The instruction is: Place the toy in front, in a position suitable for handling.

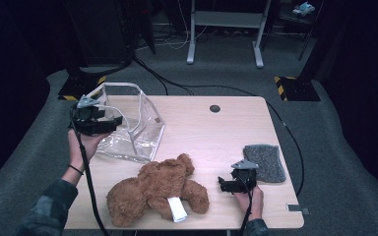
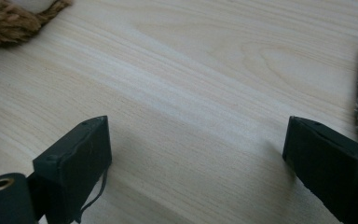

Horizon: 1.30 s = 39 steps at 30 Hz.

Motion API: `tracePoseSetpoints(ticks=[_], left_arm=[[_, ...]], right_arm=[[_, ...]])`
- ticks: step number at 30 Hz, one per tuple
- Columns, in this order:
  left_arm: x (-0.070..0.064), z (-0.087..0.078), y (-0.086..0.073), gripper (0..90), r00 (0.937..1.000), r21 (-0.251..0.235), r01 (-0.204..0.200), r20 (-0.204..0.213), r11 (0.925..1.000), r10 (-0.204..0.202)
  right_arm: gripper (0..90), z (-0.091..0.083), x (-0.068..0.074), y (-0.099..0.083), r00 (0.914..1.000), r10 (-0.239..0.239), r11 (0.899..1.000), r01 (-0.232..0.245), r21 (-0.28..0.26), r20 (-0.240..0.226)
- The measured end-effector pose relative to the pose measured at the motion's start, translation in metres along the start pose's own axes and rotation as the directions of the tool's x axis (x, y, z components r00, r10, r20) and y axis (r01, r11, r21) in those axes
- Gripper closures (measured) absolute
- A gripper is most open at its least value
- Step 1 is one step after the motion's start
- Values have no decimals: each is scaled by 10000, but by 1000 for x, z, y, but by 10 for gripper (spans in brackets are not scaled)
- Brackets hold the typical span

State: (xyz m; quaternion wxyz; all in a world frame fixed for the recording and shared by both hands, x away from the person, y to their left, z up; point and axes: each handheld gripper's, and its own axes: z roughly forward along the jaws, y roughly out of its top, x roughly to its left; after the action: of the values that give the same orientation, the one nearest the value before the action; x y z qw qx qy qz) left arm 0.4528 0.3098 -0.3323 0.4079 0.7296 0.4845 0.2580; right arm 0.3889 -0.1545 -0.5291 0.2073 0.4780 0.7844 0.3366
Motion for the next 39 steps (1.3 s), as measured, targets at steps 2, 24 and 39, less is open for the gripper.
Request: tracePoseSetpoints(ticks=[2, 24, 39], left_arm=[[-8, 4, 5, 259, 9998, 32, -156, 138, 9999, 155], [-47, 66, 21, 862, 9883, 1675, -1515, 64, 9742, 1526], [-33, 67, 28, 488, 9955, 1674, -720, -483, 9833, 811]], right_arm=[[70, 0, 0, 0, 10000, 1, 10000, -1, 1, 0], [73, 0, 0, 0, 10000, -8, 10000, 8, -29, -57], [74, 0, 0, 0, 10000, 58, 10000, -58, -54, -63]])
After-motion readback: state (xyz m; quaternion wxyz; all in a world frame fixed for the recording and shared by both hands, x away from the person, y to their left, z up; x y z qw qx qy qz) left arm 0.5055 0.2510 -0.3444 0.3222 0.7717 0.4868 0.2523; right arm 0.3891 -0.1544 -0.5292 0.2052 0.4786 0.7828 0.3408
